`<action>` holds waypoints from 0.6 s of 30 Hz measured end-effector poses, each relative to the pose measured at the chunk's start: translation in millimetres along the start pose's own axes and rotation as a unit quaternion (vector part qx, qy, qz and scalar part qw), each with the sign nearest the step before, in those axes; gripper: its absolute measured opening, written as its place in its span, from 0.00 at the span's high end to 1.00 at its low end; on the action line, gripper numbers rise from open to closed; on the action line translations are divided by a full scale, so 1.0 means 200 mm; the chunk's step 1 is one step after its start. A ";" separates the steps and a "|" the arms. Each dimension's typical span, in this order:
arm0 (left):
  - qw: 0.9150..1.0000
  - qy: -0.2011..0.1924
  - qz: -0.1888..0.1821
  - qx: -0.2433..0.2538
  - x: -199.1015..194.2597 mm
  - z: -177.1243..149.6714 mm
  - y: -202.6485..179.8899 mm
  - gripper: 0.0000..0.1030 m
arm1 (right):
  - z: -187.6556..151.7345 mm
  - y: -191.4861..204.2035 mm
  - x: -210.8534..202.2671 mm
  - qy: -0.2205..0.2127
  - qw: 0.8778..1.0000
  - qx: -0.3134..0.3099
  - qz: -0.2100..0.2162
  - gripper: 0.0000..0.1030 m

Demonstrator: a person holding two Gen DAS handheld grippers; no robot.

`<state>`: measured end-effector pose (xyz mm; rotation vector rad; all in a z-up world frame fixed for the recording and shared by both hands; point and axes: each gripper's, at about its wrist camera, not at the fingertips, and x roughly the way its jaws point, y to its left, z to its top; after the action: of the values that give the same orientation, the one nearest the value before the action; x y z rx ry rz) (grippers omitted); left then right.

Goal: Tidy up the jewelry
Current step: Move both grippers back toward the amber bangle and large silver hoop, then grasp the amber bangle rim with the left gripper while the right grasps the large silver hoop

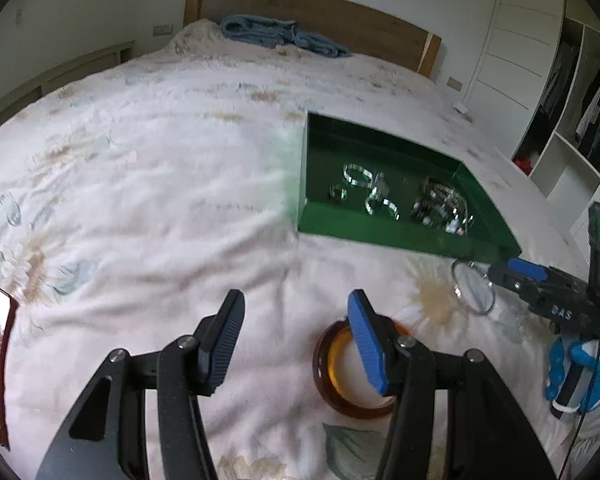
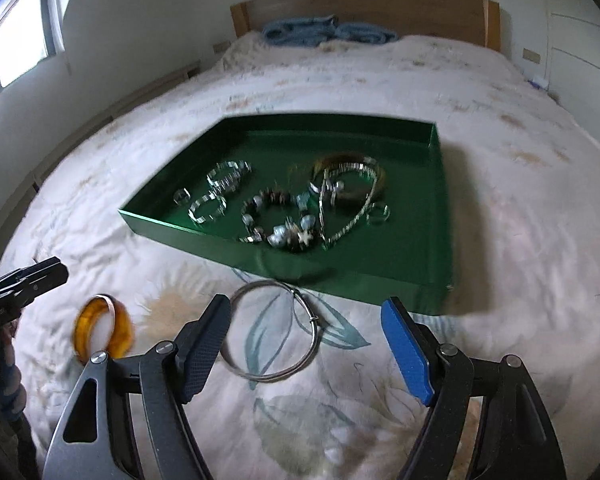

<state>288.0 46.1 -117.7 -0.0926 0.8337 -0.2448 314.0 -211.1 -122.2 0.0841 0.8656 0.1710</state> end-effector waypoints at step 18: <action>0.999 0.027 -0.022 0.041 0.09 -0.13 -0.05 0.50 | -0.03 0.06 0.16 0.046 0.997 -0.053 -0.019 0.66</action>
<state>278.3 32.9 -147.4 -0.0273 0.8745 -0.3236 328.7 -193.1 -148.9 -0.0395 0.9479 0.1858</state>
